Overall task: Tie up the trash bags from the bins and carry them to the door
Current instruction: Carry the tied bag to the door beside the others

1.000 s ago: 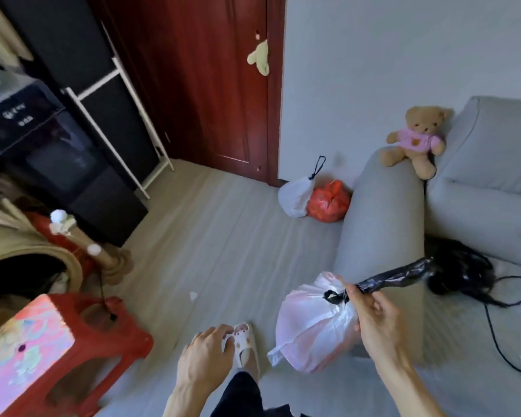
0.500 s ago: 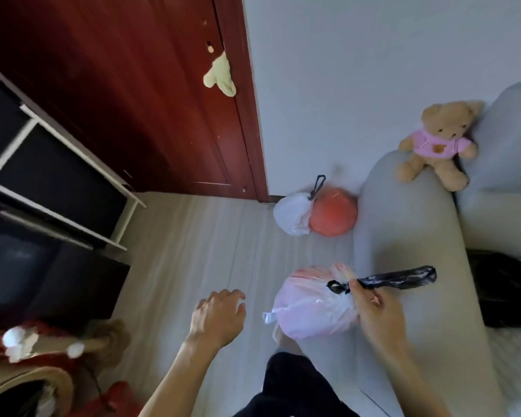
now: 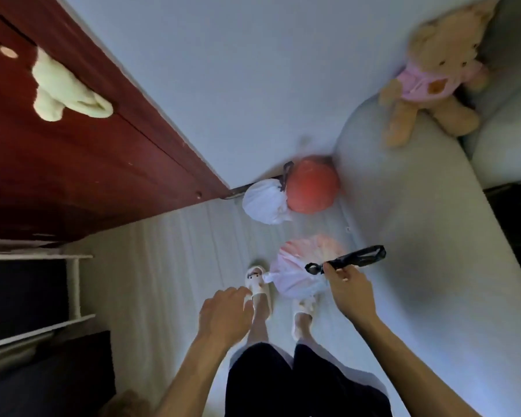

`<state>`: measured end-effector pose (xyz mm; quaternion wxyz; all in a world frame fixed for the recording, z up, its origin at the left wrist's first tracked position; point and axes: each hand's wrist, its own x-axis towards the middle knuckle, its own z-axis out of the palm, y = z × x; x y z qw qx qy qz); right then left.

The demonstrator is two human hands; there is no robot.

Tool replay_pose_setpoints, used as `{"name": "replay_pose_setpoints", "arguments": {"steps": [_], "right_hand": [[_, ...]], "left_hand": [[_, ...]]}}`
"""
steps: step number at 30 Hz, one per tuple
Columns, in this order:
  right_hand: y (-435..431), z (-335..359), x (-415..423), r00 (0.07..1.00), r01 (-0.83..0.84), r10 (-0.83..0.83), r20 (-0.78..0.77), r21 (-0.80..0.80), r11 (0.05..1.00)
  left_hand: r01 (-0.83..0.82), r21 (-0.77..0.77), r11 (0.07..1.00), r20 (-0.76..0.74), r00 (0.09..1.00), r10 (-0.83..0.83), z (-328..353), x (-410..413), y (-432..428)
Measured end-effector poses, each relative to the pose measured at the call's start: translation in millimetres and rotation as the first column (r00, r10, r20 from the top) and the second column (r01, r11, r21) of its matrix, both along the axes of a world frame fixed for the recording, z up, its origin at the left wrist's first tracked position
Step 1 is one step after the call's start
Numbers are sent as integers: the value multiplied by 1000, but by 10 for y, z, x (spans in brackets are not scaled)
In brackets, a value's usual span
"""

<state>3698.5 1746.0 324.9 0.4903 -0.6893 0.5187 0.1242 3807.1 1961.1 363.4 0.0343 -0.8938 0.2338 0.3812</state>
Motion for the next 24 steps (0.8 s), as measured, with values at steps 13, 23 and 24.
{"name": "replay_pose_setpoints", "arguments": {"steps": [13,23,24], "right_hand": [[-451,-1901,895,957,266,-265,-118,-10,964],[-759,-2846,1804,962,271,-271,19,-2,963],[-771,-2888,1869,955,290,-289,61,3,957]], "left_hand": [[541,-223,811,550,757,-353,-1634,2091,-1563],[544,-62,837,806,522,-280,-1831,3153,-1940],[550,-54,834,811,511,-285,-1868,3178,-1928]]}}
